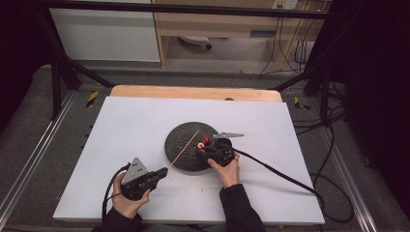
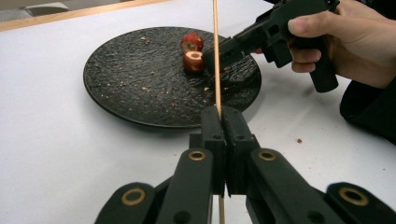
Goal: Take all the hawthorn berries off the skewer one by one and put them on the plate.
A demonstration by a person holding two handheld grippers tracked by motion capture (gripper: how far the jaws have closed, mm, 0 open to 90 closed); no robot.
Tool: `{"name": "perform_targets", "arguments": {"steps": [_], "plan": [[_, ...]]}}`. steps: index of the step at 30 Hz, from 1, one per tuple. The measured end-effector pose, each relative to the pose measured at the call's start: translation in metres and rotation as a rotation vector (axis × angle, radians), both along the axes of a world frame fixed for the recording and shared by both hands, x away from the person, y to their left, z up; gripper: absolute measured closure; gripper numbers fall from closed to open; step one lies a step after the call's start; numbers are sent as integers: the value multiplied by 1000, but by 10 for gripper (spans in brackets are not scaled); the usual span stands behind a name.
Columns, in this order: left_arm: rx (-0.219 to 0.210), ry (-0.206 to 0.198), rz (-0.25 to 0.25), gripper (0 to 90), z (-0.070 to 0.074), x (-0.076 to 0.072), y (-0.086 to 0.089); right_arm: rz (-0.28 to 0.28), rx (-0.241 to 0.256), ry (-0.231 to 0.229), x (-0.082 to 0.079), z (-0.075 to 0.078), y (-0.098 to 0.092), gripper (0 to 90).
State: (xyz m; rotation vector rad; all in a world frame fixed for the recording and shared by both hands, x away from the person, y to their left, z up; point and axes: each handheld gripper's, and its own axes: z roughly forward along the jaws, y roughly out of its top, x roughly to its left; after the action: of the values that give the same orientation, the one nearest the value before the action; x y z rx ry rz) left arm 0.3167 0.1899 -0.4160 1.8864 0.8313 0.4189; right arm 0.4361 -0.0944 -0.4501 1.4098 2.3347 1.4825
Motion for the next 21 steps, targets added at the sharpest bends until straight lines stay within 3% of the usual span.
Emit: {"name": "perform_targets", "arguments": {"steps": [12,21], "plan": [[2,5,1,885,0,0,0,8,-37,-27,-3,6,-2,545],[2,8,1,885,1,1,0,25,-46,-60,-14,22,-21,322]]}}
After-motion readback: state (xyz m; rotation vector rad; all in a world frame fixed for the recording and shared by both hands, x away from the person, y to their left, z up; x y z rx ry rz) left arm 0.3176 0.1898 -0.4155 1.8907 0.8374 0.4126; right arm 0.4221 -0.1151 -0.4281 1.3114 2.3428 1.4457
